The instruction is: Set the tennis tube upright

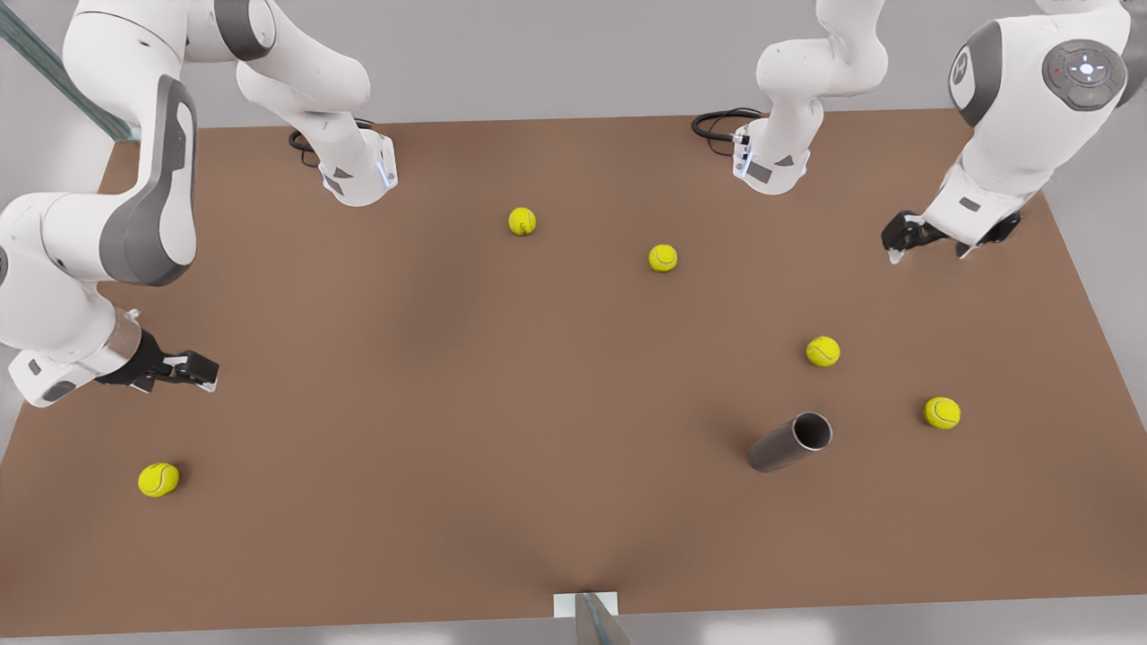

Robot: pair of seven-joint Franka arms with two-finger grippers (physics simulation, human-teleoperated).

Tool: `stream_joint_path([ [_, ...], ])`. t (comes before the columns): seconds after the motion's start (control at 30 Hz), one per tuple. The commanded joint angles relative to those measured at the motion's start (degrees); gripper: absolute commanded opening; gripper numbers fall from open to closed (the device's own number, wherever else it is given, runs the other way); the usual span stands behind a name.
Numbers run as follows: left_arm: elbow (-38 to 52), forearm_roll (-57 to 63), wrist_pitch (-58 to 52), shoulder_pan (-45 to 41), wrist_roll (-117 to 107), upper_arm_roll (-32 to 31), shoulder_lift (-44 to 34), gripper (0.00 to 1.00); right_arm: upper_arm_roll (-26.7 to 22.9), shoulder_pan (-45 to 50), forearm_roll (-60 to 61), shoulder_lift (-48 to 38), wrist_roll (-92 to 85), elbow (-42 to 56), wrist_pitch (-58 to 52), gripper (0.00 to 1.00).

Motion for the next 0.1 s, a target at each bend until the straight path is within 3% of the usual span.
stream_joint_path([
  [0.0,0.0,-2.27,-0.03,0.25,0.08,-0.02,-0.02,1.0,0.0,-0.01,0.0,0.0,0.0,0.0,0.0,1.0],
  [0.07,0.0,-2.27,-0.47,0.25,0.08,-0.19,0.07,1.0,0.0,-0.1,0.0,0.0,0.0,0.18,-0.44,1.0],
])
